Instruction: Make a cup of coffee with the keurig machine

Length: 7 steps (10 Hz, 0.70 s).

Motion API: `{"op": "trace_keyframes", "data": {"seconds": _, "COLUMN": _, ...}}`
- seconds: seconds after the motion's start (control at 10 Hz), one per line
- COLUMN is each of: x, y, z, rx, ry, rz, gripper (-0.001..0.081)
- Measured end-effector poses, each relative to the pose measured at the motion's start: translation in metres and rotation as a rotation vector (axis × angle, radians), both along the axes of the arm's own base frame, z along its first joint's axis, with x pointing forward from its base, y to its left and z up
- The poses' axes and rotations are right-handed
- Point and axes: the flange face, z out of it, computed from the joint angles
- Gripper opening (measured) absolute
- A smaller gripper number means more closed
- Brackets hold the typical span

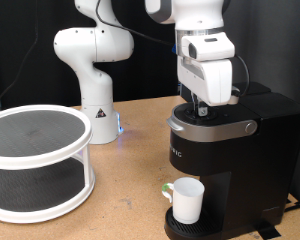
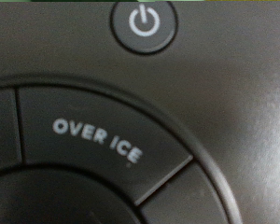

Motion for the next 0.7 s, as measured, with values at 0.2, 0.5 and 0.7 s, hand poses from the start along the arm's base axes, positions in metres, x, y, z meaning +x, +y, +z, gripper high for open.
{"op": "trace_keyframes", "data": {"seconds": 0.2, "x": -0.0002, "y": 0.0002, "z": -0.0003, "rx": -0.005, "ry": 0.001, "rz": 0.004, "gripper": 0.0004}}
{"op": "trace_keyframes", "data": {"seconds": 0.5, "x": -0.0001, "y": 0.0008, "z": -0.0004, "rx": -0.019, "ry": 0.016, "rz": 0.013, "gripper": 0.0004}}
{"op": "trace_keyframes", "data": {"seconds": 0.7, "x": 0.0016, "y": 0.0013, "z": -0.0005, "rx": -0.023, "ry": 0.025, "rz": 0.017, "gripper": 0.0004}}
